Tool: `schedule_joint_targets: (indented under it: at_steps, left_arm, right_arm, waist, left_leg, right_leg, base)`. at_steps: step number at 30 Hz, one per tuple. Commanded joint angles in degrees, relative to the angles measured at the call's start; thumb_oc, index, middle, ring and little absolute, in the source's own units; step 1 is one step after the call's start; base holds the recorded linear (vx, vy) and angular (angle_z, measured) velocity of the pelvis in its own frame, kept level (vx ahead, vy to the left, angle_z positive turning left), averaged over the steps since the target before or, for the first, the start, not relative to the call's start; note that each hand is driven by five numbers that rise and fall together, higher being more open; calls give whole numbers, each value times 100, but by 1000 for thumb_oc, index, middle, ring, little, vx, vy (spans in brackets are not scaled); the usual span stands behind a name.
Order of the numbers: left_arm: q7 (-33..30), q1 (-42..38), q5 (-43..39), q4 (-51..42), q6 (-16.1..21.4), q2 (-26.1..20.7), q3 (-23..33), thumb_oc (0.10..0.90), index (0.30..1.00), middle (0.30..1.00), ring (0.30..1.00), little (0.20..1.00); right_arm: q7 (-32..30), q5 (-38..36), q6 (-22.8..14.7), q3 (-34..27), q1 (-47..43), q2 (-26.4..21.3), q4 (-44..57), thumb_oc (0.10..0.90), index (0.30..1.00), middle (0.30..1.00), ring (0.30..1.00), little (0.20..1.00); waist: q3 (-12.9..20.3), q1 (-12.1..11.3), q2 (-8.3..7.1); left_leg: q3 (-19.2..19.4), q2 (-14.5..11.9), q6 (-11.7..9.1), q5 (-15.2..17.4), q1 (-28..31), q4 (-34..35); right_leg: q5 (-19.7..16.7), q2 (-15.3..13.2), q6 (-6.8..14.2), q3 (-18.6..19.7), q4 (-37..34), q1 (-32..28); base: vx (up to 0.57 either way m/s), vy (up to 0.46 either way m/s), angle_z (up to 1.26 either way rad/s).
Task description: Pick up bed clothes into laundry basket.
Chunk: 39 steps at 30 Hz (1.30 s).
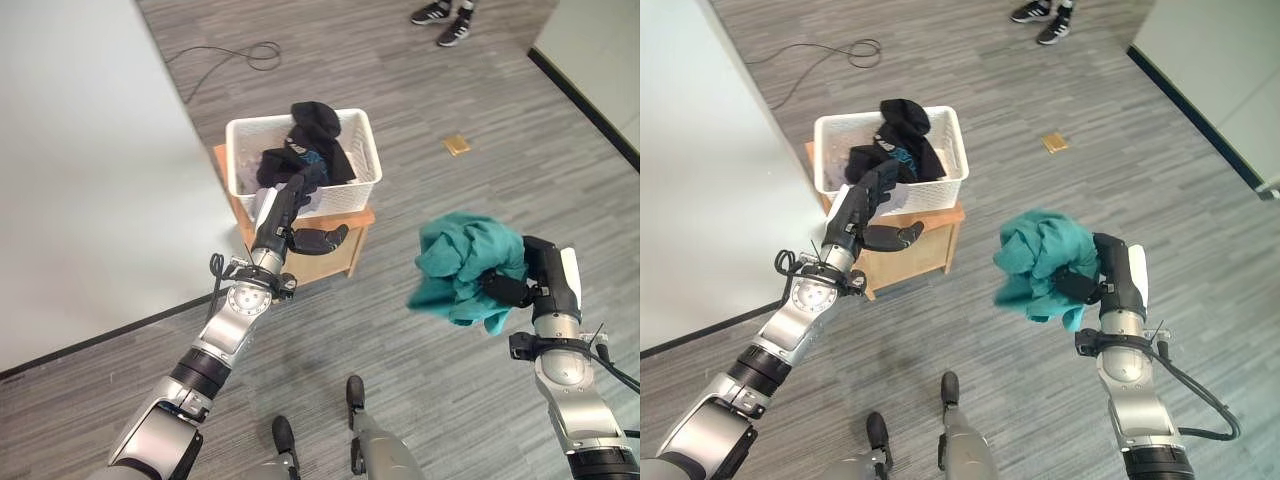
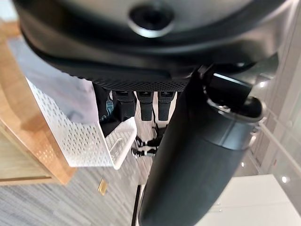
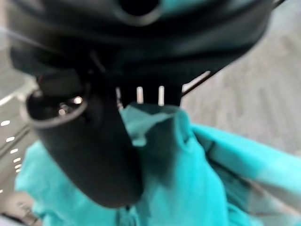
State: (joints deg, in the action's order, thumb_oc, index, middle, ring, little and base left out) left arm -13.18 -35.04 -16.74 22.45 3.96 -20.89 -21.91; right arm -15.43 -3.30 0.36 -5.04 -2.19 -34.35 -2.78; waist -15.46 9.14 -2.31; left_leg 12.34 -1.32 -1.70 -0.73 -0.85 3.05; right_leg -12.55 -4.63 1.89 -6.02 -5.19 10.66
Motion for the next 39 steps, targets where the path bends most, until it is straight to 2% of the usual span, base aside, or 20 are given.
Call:
schedule_joint_targets:
  at_steps: [1, 4, 8, 10, 11, 13, 14, 16, 17, 18, 20, 21, 23, 24, 25, 26, 27, 29, 31, 39]
  left_arm:
    - [-135, -1095, 169, -314, 529, -287, 273, 800, 900, 900, 900, 900]
    - [-142, -944, 403, -415, 563, -354, 409, 800, 900, 900, 900, 900]
    - [-175, -701, 628, -502, 599, -360, 467, 800, 900, 900, 900, 900]
    - [-59, -220, 676, -604, 523, -305, 654, 800, 900, 900, 900, 900]
    - [-44, -38, 666, -681, 508, -305, 725, 800, 900, 900, 900, 900]
    - [-40, 82, 692, -786, 486, -292, 735, 800, 900, 900, 900, 900]
    - [-83, 379, 843, -1036, 498, -314, 800, 800, 900, 900, 900, 900]
    - [-263, 508, 1188, -1242, 606, -384, 994, 800, 900, 900, 900, 900]
    - [-266, 516, 1195, -1252, 602, -379, 994, 800, 900, 900, 900, 900]
    - [-449, 514, 1477, -1269, 632, -449, 1052, 800, 900, 900, 900, 900]
    - [-558, 449, 1652, -1300, 623, -450, 1045, 800, 900, 900, 900, 900]
    - [-647, 528, 2048, -1777, 639, -617, 1241, 800, 900, 900, 900, 900]
    - [-742, 884, 2214, -2402, 831, -677, 1476, 800, 900, 900, 900, 900]
    - [-741, 905, 2219, -2429, 822, -680, 1478, 800, 900, 900, 900, 900]
    - [-848, 977, 2195, -2583, 925, -684, 1558, 800, 900, 900, 900, 900]
    - [-848, 988, 2196, -2599, 922, -686, 1567, 800, 900, 900, 900, 900]
    - [-1010, 1007, 2134, -2858, 1032, -712, 1704, 800, 900, 900, 900, 900]
    - [-1141, 1063, 2170, -3119, 1154, -769, 1862, 800, 900, 900, 900, 900]
    - [-1322, 1177, 2259, -3319, 1234, -713, 1922, 800, 900, 900, 900, 900]
    - [-1058, 2168, 1901, -3654, 1334, -695, 2421, 800, 900, 900, 900, 900]
  right_arm:
    - [-351, 92, -836, -651, -1003, -570, 1152, 400, 300, 300, 300, 300]
    - [-244, 272, -902, -650, -1070, -525, 1462, 400, 300, 300, 300, 300]
    - [-148, 289, -1044, -747, -1051, -632, 1829, 400, 300, 300, 300, 300]
    - [-70, 149, -1191, -784, -1058, -744, 2002, 400, 300, 300, 300, 300]
    - [-44, 48, -1260, -745, -1148, -794, 2041, 400, 300, 300, 300, 300]
    - [-43, 3, -1292, -656, -1304, -874, 1961, 400, 300, 300, 300, 300]
    - [35, -57, -1196, -411, -1574, -1165, 1757, 400, 300, 300, 300, 300]
    - [109, 43, -1194, -288, -1538, -1270, 1561, 400, 300, 300, 300, 300]
    - [109, 43, -1197, -290, -1532, -1271, 1561, 400, 300, 300, 300, 300]
    - [21, 263, -1190, -356, -1376, -1337, 1427, 400, 300, 300, 300, 300]
    - [-54, 345, -1174, -465, -1311, -1380, 1353, 400, 300, 300, 300, 300]
    - [-45, 538, -1179, -656, -1127, -1472, 1294, 400, 300, 300, 300, 300]
    - [51, 709, -1162, -883, -832, -1256, 1340, 400, 300, 300, 300, 300]
    - [56, 714, -1158, -896, -812, -1244, 1360, 400, 300, 300, 300, 300]
    - [31, 797, -1133, -960, -775, -1191, 1277, 400, 300, 300, 300, 300]
    - [30, 802, -1134, -955, -781, -1190, 1278, 400, 300, 300, 300, 300]
    - [-74, 876, -1112, -1013, -751, -1121, 1102, 400, 300, 300, 300, 300]
    - [-186, 944, -1120, -1042, -706, -1089, 922, 400, 300, 300, 300, 300]
    - [-323, 1034, -1151, -1095, -510, -1023, 761, 400, 300, 300, 300, 300]
    - [-141, 873, -1123, -810, -681, -1015, 715, 400, 300, 300, 300, 300]
  waist:
    - [72, -181, -10]
    - [81, -159, 69]
    - [253, -100, -10]
    - [420, -151, 59]
    - [377, -322, -16]
    - [322, -378, -61]
    - [222, -659, -251]
    - [242, -867, -220]
    - [250, -875, -254]
    - [330, -928, -166]
    - [358, -940, -137]
    - [497, -970, -18]
    - [488, -962, 56]
    - [508, -946, 44]
    - [458, -885, 66]
    - [462, -880, 66]
    - [457, -826, 129]
    - [527, -857, 186]
    - [687, -783, 165]
    - [1090, -1095, -15]
  left_leg:
    - [282, -575, -137, 923, 221, -486]
    - [382, -760, -234, 1191, 743, -352]
    - [374, -998, -362, 1524, 1067, -807]
    - [176, -1674, -646, 465, 738, -2766]
    - [-185, -1692, -576, -36, 388, -3593]
    - [-538, -1694, -423, -31, -24, -4276]
    - [-889, -1269, -233, 397, -812, -4665]
    - [-475, -932, -236, 599, -1048, -3159]
    - [-442, -889, -223, 531, -1010, -3062]
    - [140, -593, -189, 317, -917, -1861]
    - [422, -539, -194, 129, -869, -1506]
    - [631, -334, -6, 126, -364, -733]
    - [286, -122, 157, 261, 23, -454]
    - [273, -103, 175, 217, -10, -437]
    - [118, -66, 236, 252, 131, -385]
    - [121, -63, 247, 216, 109, -373]
    - [-116, -33, 280, 191, 256, -189]
    - [-340, -17, 264, 107, 316, 74]
    - [-853, 23, 237, 124, 295, 161]
    - [-1086, -16, 155, 202, 386, 180]
  right_leg:
    - [1037, -506, 808, -605, 487, -65]
    - [1046, -432, 928, -864, 244, 275]
    - [1054, -424, 833, -687, 291, 111]
    - [1214, 28, 258, -630, 291, -456]
    - [1330, 192, 16, -485, 260, -709]
    - [1359, 294, -112, -470, 218, -864]
    - [1459, 227, -105, -261, 97, -1234]
    - [1600, 134, 63, -191, 62, -1481]
    - [1581, 93, 67, -182, 58, -1470]
    - [1766, 146, 109, -317, 112, -1696]
    - [1902, 152, 92, -396, 208, -1765]
    - [2049, 158, 186, -644, 747, -1706]
    - [1960, -32, 570, -810, 2095, -1302]
    - [1977, -60, 576, -824, 2184, -1228]
    - [1815, -92, 796, -664, 2722, -990]
    - [1802, -100, 797, -663, 2762, -944]
    - [1785, -119, 829, -307, 3009, -696]
    - [1901, -210, 684, -87, 2689, -663]
    - [1936, -128, 562, 617, 1732, -731]
    - [1565, -303, 562, 491, 635, -1402]
  base:
    - [283, -73, -8]
    - [335, -108, -19]
    - [368, -236, -9]
    - [402, -464, -4]
    - [325, -402, -13]
    - [277, -245, -86]
    - [428, -59, -105]
    - [424, 14, -66]
    - [304, 77, -57]
    - [172, 51, -33]
    - [269, 91, 0]
    - [397, 165, 3]
    - [267, 132, -5]
    - [106, 47, 20]
    - [20, 20, 56]
    - [87, 12, 83]
    - [49, -22, 96]
    - [94, -108, 110]
    - [162, -180, 131]
    - [48, -126, 87]
